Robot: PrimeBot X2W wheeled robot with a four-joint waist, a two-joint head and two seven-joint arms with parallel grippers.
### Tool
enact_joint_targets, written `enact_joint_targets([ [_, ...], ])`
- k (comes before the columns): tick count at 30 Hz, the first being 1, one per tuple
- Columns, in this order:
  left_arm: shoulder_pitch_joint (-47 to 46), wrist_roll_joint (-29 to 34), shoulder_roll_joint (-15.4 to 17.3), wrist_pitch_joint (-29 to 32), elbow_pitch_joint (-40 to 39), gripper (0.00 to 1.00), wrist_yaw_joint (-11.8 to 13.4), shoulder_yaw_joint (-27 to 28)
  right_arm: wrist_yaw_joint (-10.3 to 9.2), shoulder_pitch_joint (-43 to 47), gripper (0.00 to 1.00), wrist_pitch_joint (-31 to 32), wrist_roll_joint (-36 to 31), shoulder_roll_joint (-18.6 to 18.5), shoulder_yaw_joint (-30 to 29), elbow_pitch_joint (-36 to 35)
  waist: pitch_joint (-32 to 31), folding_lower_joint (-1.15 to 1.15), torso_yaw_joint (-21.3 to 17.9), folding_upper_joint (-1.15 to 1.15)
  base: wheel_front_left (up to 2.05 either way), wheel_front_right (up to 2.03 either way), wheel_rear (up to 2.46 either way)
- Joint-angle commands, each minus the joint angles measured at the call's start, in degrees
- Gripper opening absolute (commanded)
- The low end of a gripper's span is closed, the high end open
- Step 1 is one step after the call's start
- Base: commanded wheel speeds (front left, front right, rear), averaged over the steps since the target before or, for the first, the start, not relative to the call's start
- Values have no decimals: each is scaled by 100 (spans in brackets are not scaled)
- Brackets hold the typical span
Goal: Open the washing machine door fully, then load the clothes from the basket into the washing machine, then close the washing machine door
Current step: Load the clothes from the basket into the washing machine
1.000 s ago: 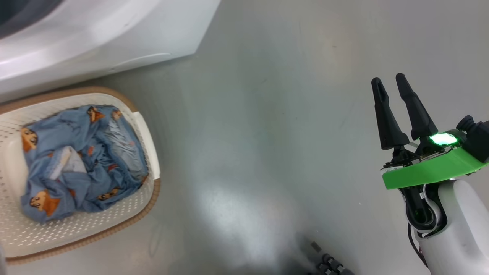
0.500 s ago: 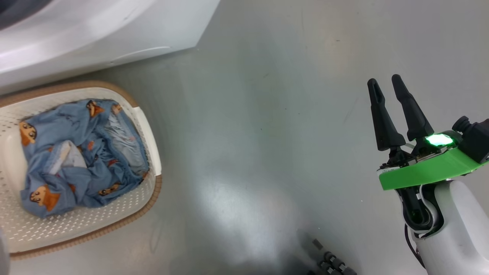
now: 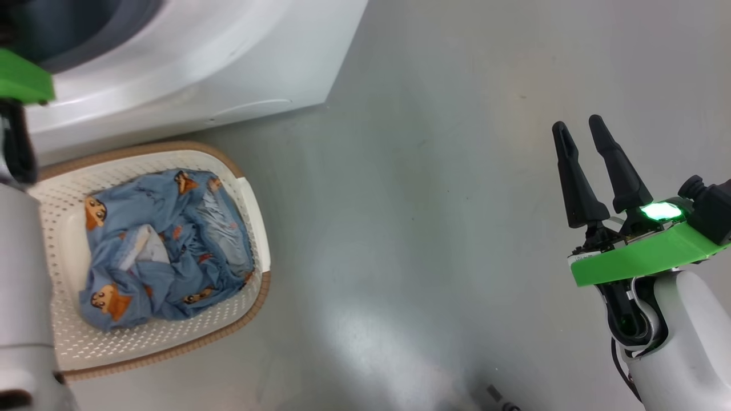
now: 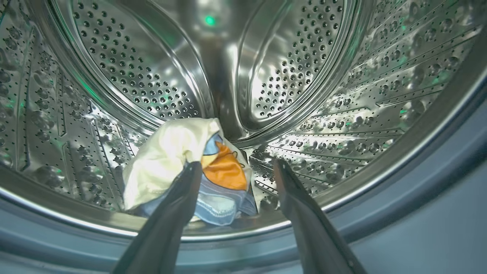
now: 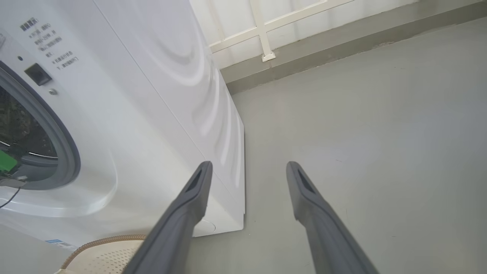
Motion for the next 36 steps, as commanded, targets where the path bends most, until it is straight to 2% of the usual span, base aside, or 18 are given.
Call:
enact_joint_targets([
  [1, 274, -25, 154, -28, -313, 100, -68, 35, 36, 187, 100, -27, 14, -102, 111, -97, -160, 0, 130, 0, 0, 0, 0],
  [15, 2044, -163, -208, -28, -1871, 100, -181, -50, 36, 391, 100, -27, -29, -183, 93, -19, -926, 0, 452, 0, 0, 0, 0],
  [36, 4059, -427, -558, -28, -3028, 100, -211, -327, 36, 897, 100, -27, -123, -352, -20, 95, -2193, 0, 978, 0, 0, 0, 0],
])
